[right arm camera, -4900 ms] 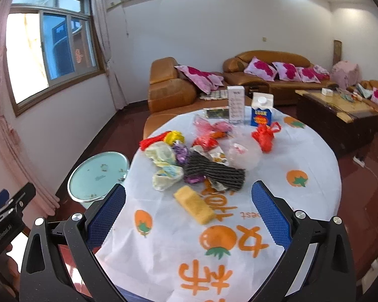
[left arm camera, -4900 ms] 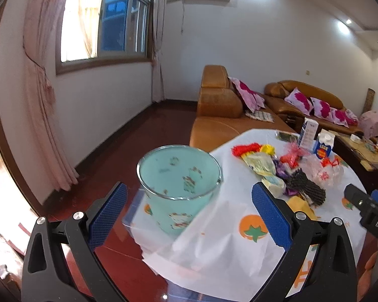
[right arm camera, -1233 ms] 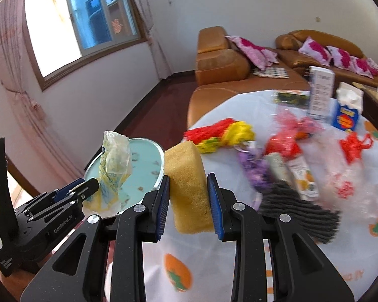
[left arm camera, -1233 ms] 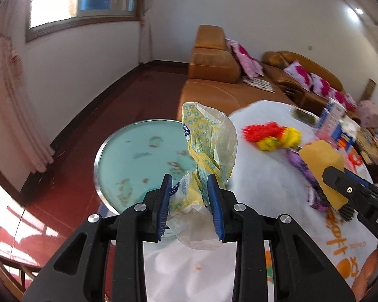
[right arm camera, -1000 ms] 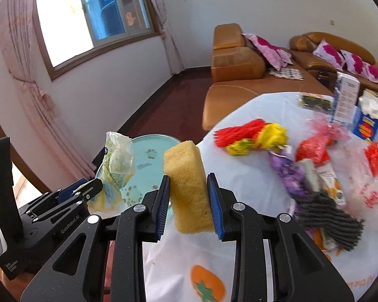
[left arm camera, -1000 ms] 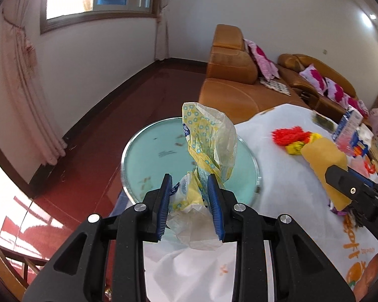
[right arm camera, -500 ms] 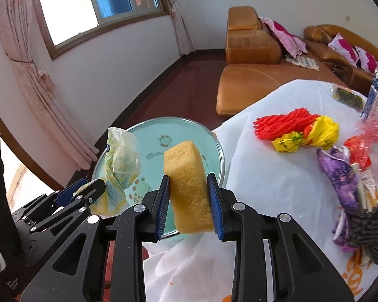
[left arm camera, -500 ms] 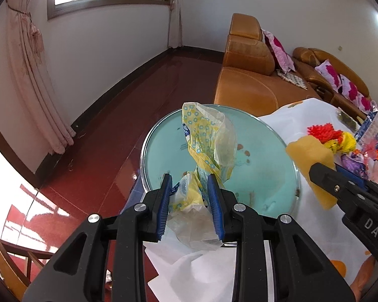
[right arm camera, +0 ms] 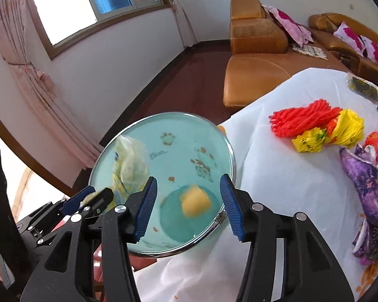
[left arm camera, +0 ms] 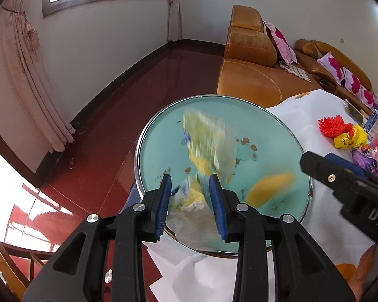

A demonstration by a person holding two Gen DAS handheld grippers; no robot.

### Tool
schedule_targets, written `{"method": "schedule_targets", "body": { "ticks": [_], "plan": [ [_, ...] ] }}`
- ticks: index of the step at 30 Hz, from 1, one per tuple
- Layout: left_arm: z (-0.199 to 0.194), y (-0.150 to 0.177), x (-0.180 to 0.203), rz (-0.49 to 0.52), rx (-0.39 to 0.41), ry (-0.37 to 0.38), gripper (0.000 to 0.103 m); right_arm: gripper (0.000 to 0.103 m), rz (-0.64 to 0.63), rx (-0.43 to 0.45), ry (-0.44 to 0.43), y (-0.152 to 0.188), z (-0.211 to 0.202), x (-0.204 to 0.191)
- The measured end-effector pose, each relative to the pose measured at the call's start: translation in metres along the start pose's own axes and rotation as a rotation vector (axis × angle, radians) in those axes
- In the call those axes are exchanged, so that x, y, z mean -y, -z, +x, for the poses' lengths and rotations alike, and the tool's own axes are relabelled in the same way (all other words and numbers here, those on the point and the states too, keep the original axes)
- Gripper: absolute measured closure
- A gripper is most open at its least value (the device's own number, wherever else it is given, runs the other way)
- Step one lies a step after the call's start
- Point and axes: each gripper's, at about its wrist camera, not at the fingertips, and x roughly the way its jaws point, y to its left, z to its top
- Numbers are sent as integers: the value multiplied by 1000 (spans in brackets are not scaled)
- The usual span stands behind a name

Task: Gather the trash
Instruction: 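Open both grippers to drop the sponge and wrapper into the bin, then grasp the black mesh scrubber with the left gripper while the right grasps a clear plastic bag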

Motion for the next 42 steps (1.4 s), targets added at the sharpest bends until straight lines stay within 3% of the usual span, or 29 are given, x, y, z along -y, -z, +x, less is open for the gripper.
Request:
{"method": "schedule_targets", "body": {
  "ticks": [4,6,11,23,42],
  "plan": [
    [-5,1,2,-5,8,-23,50,49,9,47,24,1,-16,2],
    [-9,2,4,-1,15,-28,46,43,4,79,46,3,-28,2],
    [-24,3,12,12,45,-60,29,38,-3,152,96,7,-55,6],
    [-53,15,41,46,64,-12,20,38,50,174,166,34,-98,43],
    [-68,45,124,181,37,133,20,38,152,209,285,88,-160,115]
  ]
}}
